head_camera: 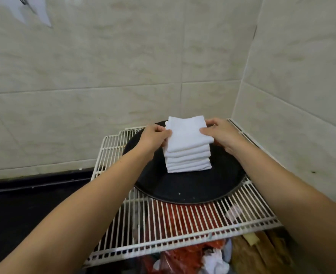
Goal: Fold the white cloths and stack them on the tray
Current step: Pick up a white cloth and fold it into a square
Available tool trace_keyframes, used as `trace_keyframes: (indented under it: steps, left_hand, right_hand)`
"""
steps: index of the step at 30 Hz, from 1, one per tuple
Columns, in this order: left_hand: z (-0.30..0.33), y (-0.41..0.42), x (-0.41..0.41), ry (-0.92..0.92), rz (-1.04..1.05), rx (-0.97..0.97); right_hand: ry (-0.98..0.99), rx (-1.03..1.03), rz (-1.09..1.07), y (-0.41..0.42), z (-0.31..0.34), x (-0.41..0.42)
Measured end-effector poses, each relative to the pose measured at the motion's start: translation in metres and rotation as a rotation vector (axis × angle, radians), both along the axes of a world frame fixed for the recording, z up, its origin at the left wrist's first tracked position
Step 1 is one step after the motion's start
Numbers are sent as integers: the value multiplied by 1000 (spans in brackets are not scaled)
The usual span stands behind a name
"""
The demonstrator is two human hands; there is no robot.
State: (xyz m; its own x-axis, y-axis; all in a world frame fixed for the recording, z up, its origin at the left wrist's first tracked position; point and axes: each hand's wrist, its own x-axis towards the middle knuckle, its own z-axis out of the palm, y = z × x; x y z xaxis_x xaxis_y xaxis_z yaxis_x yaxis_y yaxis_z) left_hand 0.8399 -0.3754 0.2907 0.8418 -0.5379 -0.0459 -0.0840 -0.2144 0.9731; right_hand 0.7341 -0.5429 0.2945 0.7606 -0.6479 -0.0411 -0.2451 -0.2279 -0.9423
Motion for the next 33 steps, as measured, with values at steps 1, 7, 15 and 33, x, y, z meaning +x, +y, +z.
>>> trace_keyframes:
  steps: [1, 7, 15, 33]
  left_hand:
    - [-2, 0, 0, -1, 7, 2]
    - [7, 31, 3, -40, 101, -7]
    - [24, 229, 3, -232, 276, 77]
    - [-111, 855, -115, -88, 1038, 747]
  right_hand:
    - [-2, -9, -2, -1, -2, -1]
    - [-56, -240, -94, 11, 27, -4]
    - [-57, -696, 240, 198, 62, 45]
    - [-78, -1106, 1226, 819, -108, 106]
